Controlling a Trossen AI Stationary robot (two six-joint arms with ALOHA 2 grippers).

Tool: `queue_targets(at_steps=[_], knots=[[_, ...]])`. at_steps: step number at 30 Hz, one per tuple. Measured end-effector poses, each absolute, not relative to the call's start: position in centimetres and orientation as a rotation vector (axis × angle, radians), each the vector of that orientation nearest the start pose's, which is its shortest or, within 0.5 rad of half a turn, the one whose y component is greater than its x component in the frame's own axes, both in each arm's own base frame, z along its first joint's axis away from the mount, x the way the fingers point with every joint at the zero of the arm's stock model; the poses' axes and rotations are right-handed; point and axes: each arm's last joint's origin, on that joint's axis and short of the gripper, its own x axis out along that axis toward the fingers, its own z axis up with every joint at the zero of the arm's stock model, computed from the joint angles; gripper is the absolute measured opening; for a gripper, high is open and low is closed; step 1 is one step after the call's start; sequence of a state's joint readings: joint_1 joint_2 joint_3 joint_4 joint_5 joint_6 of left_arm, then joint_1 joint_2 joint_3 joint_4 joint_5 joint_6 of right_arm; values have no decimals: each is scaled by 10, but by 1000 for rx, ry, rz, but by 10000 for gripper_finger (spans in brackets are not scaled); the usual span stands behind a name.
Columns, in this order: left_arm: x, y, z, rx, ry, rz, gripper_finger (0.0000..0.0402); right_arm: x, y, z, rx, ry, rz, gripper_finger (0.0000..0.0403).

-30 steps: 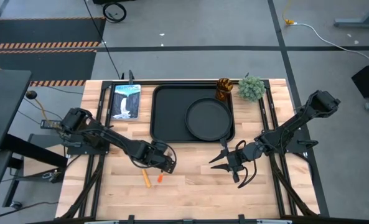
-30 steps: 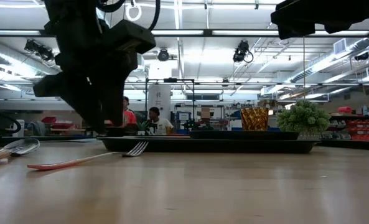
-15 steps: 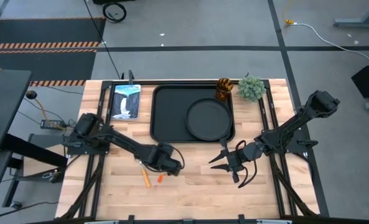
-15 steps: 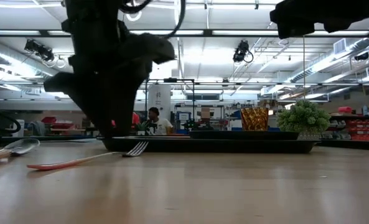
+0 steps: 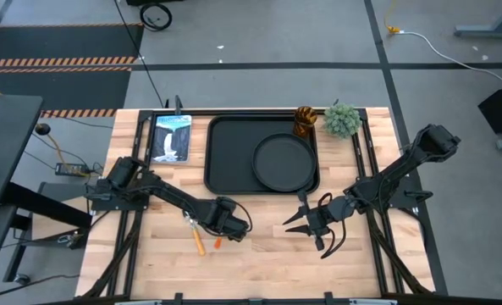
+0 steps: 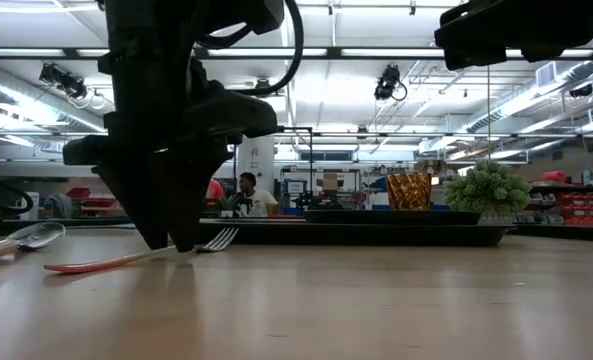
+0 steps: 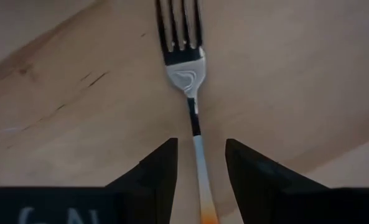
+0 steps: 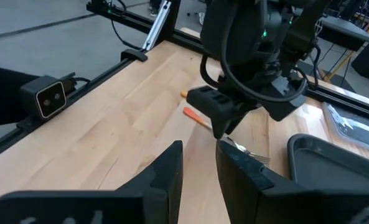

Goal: Pick and place plate/cup/fork/spoon on tray
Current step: Put the orange fork on the black serving tray to the left of the black plate

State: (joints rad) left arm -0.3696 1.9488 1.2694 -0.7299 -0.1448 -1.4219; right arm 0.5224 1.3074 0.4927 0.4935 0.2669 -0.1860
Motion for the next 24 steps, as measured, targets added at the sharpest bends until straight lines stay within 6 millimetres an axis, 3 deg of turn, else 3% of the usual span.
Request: queue_targets(at_steps=[12,24], knots=[[342,-122,139,-875,1241,782,132,224,120,191,-307,271,281,103],[343,-115,139,-899,1257,795,23,224,120,191,-307,271,281,103]])
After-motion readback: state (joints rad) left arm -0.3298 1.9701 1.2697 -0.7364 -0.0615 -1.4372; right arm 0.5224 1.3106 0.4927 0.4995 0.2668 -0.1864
